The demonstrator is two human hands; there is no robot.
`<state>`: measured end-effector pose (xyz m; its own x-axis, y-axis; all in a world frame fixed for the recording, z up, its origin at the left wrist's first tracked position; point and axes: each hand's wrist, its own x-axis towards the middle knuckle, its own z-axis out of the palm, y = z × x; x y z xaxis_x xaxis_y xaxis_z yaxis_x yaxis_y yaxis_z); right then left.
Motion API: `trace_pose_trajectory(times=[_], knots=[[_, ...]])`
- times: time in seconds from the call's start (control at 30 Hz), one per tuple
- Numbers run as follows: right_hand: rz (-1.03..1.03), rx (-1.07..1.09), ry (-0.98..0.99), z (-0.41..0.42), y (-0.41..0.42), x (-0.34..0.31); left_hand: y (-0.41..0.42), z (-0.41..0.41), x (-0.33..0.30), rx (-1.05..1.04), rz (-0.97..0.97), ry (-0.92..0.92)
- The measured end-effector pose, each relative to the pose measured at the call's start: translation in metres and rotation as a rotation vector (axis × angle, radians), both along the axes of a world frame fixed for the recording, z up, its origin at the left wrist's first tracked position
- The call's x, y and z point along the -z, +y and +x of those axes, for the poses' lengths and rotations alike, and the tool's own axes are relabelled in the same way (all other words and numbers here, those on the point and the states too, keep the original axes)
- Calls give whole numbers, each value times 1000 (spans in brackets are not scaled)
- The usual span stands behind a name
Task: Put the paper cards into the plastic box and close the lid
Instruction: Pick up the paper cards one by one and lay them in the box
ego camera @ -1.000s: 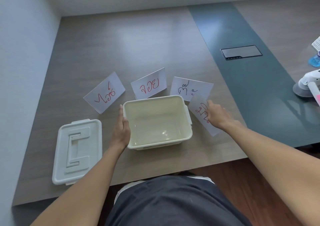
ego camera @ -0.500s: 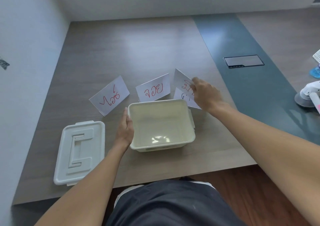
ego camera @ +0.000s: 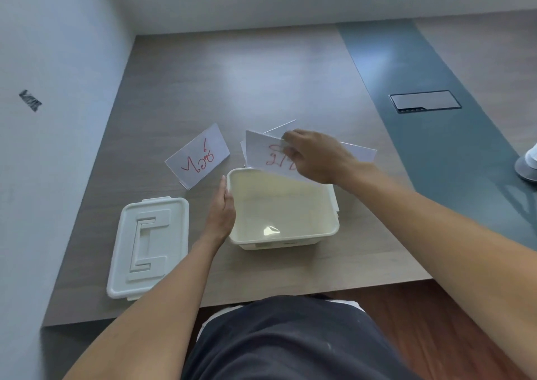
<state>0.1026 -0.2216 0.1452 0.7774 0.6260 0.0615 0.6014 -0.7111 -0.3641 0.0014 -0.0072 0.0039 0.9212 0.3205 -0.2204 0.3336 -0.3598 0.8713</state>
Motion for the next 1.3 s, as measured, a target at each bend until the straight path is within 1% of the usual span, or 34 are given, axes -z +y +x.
trace_pose_trajectory(times=[0.13, 0.23, 0.3, 0.43, 0.6, 0.67, 0.7, 0.73, 0.8, 0.9, 1.0, 1.07, 1.1, 1.17, 1.23, 1.3], knots=[[-44, -47, 93, -14, -4, 17, -1, 1, 3, -21, -62, 6], [-82, -98, 116, -27, -8, 38, -5, 3, 4, -59, -110, -17], [-108, -109, 183, -37, -12, 54, -7, 4, 5, -80, -99, -16], [-197, -103, 383, -58, -14, 80, -7, 5, 6, -81, -84, -5], [-300, -127, 499, -72, -12, 96, -8, 6, 7, -96, -62, -28], [-285, -108, 582, -73, -11, 98, -9, 6, 7, -95, -65, -31], [-257, -98, 586, -73, -10, 98, -9, 6, 8, -96, -69, -33], [-217, -87, 551, -71, -10, 96, -9, 6, 8, -96, -74, -33], [-91, -43, 399, -65, -10, 92, -10, 6, 8, -97, -80, -33], [130, 90, 203, -41, -15, 83, -10, 5, 8, -92, -109, -38], [252, 275, 109, -4, -28, 77, -11, 5, 7, -99, -91, -43], [291, 405, 66, 20, -40, 78, -12, 4, 7, -108, -71, -48], [269, 466, 30, 32, -47, 81, -13, 4, 6, -109, -69, -54], [111, 587, -1, 53, -62, 88, -15, 4, 5, -99, -75, -63], [-95, 681, 78, 65, -82, 95, -19, 4, 5, -79, -77, -68], [-220, 721, 148, 73, -101, 104, -20, 4, 4, -65, -87, -68]])
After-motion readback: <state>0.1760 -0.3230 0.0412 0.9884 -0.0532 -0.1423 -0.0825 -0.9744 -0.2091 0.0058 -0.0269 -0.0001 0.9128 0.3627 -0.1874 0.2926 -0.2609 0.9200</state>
